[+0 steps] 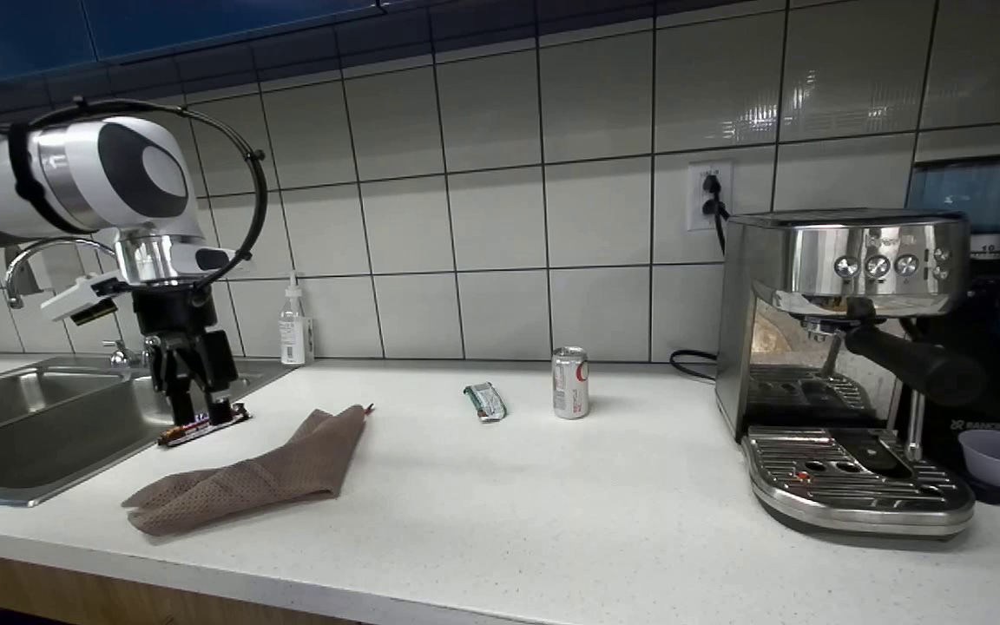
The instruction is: Fold the towel diagonally
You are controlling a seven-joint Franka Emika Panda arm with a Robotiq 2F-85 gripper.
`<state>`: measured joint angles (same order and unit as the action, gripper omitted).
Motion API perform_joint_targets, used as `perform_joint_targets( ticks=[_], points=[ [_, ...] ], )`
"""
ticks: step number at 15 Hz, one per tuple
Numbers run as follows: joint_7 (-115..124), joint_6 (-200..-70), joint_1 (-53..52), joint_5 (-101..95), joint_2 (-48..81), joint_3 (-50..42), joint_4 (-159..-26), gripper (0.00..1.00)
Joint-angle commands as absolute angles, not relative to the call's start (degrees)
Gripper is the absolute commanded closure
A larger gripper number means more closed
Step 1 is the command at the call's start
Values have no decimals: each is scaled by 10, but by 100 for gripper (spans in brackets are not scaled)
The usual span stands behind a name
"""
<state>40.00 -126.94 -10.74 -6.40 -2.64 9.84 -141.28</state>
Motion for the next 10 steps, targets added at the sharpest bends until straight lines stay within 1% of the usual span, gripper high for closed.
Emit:
perform_joint_targets(
  ticks=[1, 10],
  points=[
    [366, -1244, -92, -59, -63, 91, -1418, 0],
    [276, -1238, -60, -65, -106, 65, -1439, 0]
  ],
)
